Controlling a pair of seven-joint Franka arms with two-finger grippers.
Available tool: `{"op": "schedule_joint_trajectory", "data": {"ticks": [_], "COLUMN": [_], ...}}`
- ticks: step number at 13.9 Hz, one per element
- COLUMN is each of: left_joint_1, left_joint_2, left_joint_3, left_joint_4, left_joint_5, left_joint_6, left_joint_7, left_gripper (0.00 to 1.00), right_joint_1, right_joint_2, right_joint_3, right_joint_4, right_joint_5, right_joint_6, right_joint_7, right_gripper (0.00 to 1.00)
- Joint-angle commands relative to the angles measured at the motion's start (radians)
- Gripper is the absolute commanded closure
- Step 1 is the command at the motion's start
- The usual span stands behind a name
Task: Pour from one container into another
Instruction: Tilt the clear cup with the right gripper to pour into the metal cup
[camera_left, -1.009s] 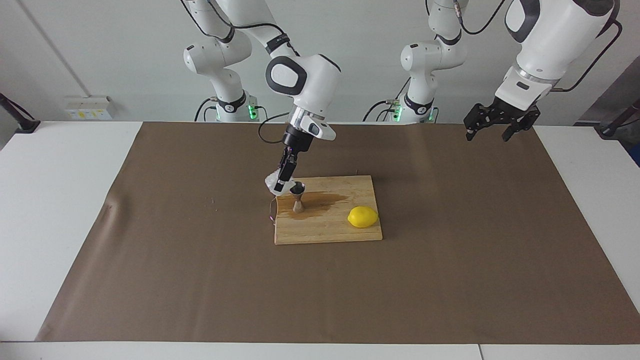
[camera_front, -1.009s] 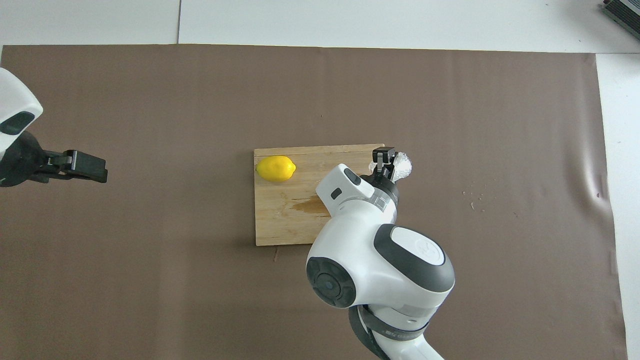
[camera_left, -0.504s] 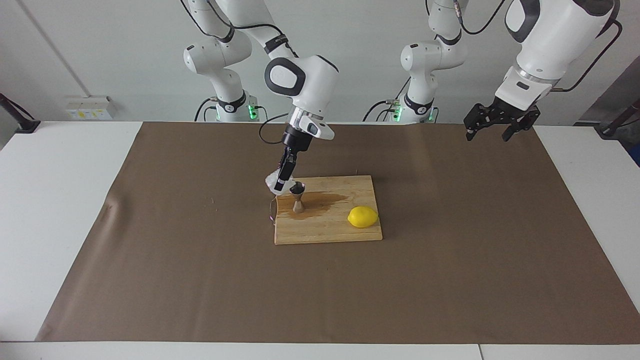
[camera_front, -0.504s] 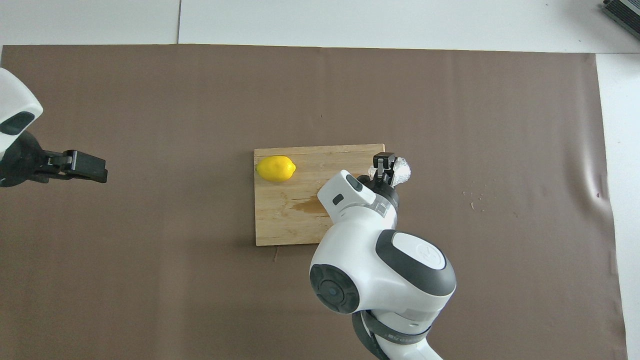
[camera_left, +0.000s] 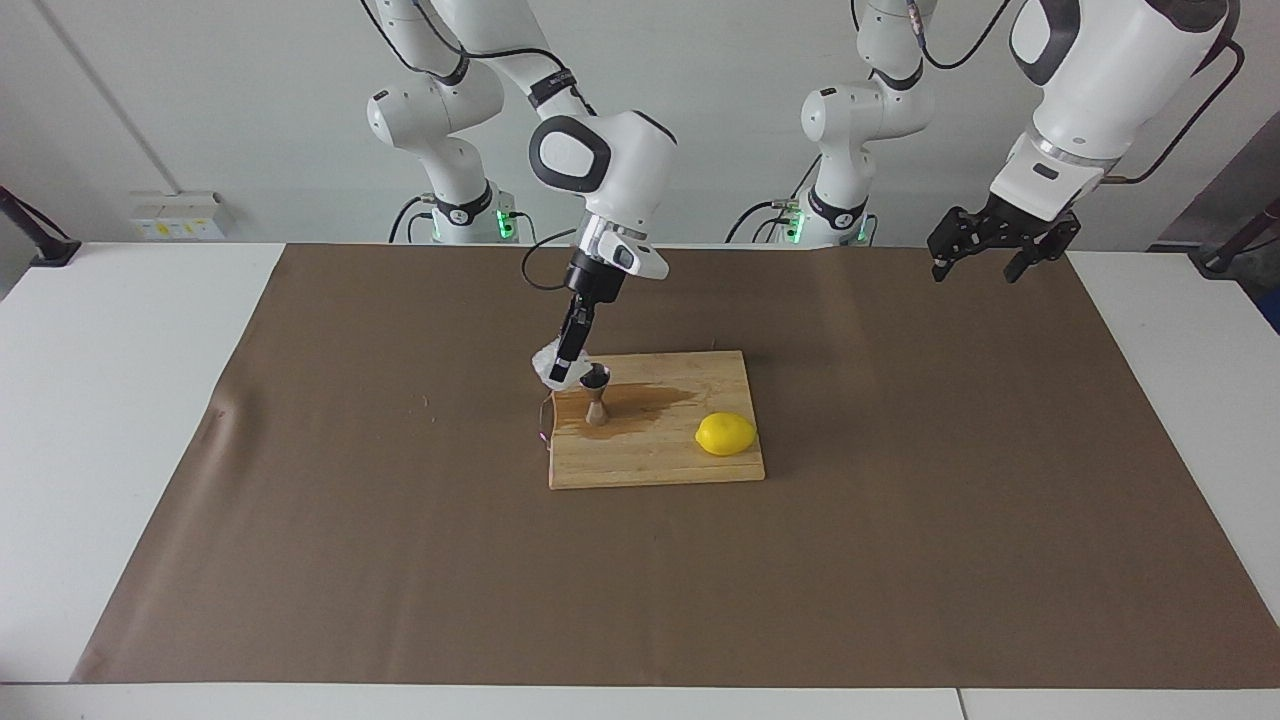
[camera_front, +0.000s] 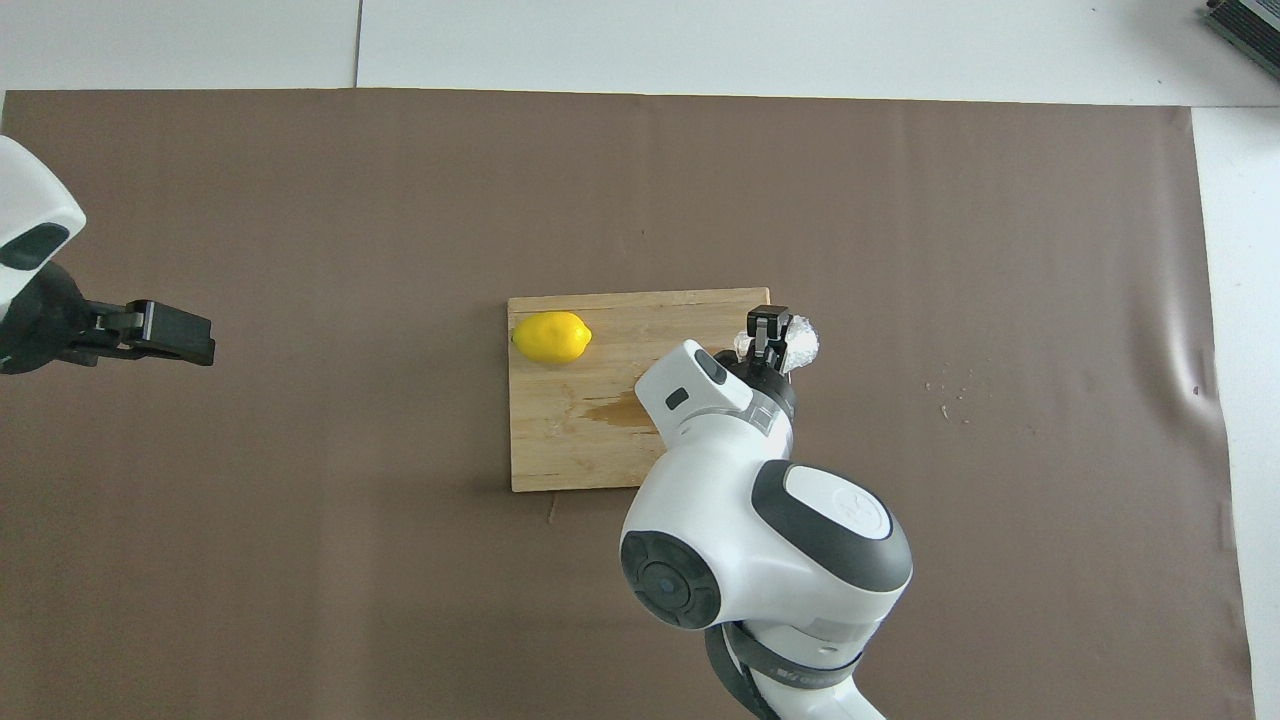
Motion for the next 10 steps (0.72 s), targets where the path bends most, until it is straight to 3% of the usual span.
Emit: {"op": "schedule_joint_trajectory", "data": {"ticks": [1,6,10], "left_joint_1": [0.011,0.011,0.011], "left_joint_2": [-0.016,-0.016,-0.016], "left_joint_3": [-0.003,-0.003,-0.003], "left_joint_4": [-0.013,-0.013,-0.013], "left_joint_5": [-0.004,-0.004,-0.004], "left_joint_6": [-0.007,-0.009,-0.009], "left_joint_7": [0.010,0.010,0.010], "left_gripper": [0.00,0.00,0.00], "right_joint_1": [-0.013,-0.029,-0.059], "right_joint_2": [-0.018,-0.005,-0.002], "right_joint_3": [0.005,0.003,0.003], "right_joint_4": [-0.023,-0.012,-0.003], "right_joint_5": [0.030,0.165,0.197], "right_joint_6": [0.030,0.055,0.073], "right_joint_7": [0.036,0.021,0.019], "right_gripper": [1.00,1.00,1.00]}}
